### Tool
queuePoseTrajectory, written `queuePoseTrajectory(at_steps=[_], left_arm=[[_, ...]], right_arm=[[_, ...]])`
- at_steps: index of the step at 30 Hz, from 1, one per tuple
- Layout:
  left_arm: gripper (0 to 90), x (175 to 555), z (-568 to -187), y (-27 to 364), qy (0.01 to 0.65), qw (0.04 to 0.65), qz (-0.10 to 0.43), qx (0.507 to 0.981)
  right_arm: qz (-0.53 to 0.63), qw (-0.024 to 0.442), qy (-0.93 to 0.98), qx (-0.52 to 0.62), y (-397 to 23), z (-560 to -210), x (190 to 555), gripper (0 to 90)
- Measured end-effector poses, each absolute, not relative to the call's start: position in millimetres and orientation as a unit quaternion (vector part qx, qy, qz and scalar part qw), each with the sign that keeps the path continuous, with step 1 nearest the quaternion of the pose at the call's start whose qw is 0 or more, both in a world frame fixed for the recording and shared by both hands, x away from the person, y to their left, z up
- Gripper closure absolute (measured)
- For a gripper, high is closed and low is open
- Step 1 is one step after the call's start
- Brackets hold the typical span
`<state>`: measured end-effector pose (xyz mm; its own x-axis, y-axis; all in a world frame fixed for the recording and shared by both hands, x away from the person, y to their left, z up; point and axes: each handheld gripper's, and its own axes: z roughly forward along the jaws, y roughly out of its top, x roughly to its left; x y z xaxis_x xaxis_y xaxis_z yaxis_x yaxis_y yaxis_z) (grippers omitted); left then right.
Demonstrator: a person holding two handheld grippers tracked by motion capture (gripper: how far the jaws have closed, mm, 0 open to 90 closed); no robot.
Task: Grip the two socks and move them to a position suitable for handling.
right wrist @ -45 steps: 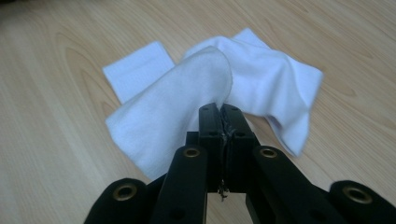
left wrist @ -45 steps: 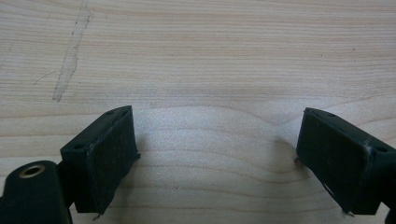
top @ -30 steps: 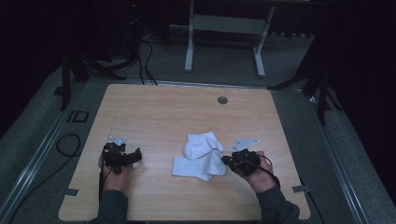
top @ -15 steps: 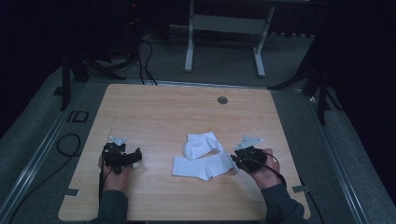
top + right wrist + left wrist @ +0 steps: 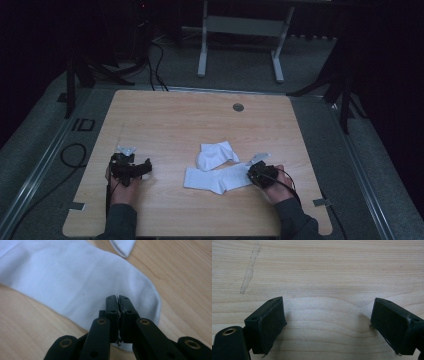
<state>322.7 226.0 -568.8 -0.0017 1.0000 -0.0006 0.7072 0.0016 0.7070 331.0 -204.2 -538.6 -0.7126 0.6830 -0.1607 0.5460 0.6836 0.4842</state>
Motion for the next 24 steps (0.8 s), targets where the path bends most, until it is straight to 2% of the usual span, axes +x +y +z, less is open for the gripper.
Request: queuePoseTrajectory(at_steps=[18, 24], left_arm=[[12.0, 322.7, -568.7, 226.1, 0.654, 0.27, 0.27, 0.653], [12.0, 322.7, -568.7, 226.1, 0.654, 0.27, 0.27, 0.653]], right_arm=[[0.235, 0.121, 0.916, 0.301, -183.2, -537.7, 303.3, 83.0], [0.252, 0.128, 0.912, 0.298, -177.9, -529.2, 305.8, 80.4]])
